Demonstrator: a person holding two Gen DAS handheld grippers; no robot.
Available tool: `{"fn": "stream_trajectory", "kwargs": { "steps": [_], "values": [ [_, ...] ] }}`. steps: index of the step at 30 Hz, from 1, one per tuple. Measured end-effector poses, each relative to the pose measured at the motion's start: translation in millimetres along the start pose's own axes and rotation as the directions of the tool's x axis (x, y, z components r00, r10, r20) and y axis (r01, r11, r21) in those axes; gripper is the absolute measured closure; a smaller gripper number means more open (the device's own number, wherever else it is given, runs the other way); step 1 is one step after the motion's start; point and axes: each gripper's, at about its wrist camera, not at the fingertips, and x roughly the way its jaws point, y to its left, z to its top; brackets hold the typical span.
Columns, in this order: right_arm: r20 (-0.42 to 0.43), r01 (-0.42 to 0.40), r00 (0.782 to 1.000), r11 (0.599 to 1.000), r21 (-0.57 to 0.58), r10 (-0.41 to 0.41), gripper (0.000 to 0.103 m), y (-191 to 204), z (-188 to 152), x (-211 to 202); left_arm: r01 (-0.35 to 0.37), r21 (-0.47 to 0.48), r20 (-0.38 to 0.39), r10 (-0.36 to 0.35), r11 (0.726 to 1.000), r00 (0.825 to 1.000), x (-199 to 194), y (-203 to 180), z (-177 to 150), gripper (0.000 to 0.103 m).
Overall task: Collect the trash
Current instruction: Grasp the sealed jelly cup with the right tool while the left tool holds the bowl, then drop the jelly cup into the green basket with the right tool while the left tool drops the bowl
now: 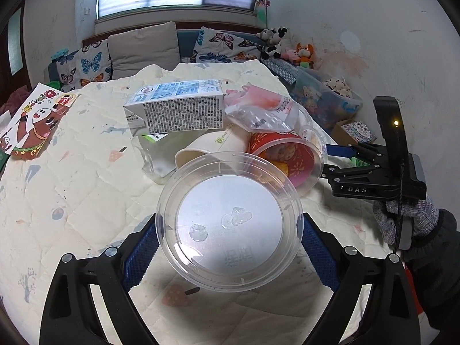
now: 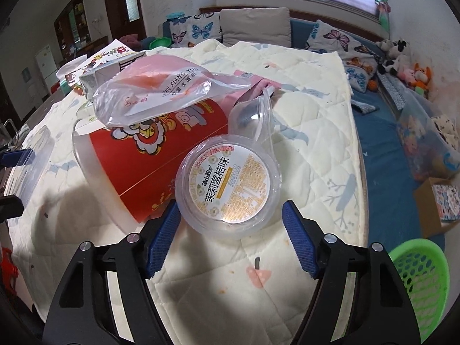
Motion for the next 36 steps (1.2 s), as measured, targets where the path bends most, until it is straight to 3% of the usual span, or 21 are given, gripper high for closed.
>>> {"fn": "stream_trajectory", "kwargs": {
  "steps": [4, 13, 23, 36],
  "values": [
    [-0.002, -0.007, 1.000, 1.000, 0.001, 0.007, 0.041, 0.0, -1.1, 2.6, -0.001, -0.001, -0.003, 0.001, 1.000, 1.000, 1.2, 0.0, -1.0, 0.013],
    [0.018, 0.004, 1.000, 0.999, 0.045, -0.004, 0.046, -1.2, -4.5, -11.3, -0.006, -0.009, -0.004, 0.006, 1.000, 1.000, 1.3, -1.4, -1.0, 0.013],
    [0.054, 0.023, 0.998, 0.994, 0.111, -0.029, 0.046, -3.8, -22.4, -48.5, 0.023, 0.012, 0.026, -0.023, 1.000, 0.999, -11.5, -17.7, 1.1, 0.013],
    [0.091, 0.114, 0.986, 0.965, 0.235, -0.139, 0.046, -16.3, -72.6, -115.3, 0.081, 0.067, 0.051, -0.084, 0.994, 0.995, -20.6, -56.6, 4.9, 0.013]
  ]
}}
